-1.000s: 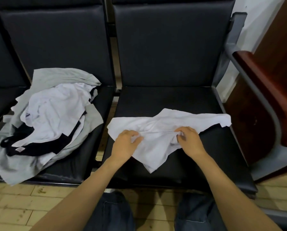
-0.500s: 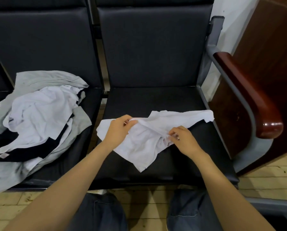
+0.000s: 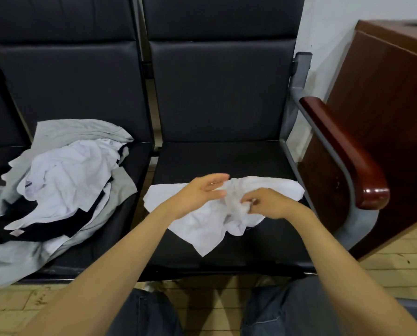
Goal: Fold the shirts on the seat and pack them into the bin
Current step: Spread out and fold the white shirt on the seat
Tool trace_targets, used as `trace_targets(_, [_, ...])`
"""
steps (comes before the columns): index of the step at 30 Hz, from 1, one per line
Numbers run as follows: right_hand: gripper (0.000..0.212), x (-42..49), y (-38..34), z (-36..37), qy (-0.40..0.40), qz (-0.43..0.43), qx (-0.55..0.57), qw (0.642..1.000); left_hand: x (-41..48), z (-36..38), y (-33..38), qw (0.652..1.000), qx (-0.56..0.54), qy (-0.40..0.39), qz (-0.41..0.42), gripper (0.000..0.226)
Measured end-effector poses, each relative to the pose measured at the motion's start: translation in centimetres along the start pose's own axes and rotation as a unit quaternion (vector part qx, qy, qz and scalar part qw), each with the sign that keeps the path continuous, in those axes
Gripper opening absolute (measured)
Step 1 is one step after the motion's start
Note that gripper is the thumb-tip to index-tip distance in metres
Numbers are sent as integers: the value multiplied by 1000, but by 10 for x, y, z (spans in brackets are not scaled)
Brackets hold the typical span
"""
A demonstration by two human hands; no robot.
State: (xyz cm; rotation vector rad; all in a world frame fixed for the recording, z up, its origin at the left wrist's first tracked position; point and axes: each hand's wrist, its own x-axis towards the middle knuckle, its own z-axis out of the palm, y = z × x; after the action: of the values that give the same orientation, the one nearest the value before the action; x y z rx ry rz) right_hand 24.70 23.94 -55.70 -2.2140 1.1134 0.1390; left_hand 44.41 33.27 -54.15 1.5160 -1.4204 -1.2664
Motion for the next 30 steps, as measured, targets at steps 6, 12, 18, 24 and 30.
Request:
trace_targets(6, [42, 5, 4, 7, 47, 35, -26, 998, -10, 11, -79, 901, 358, 84, -230, 75])
trace_targets(12, [56, 42, -1, 42, 56, 99, -132, 985, 1, 8, -96, 920, 323, 86, -204, 37])
trace_targets(18, [20, 52, 17, 17, 152, 149, 206, 955, 37, -32, -95, 887, 361, 218, -189, 40])
trace_targets(24, [34, 38, 27, 14, 73, 215, 300, 927, 54, 15, -69, 918, 297, 218, -149, 71])
trace_targets(30, [21, 22, 27, 15, 81, 176, 454, 870, 49, 33, -94, 911, 370, 60, -172, 64])
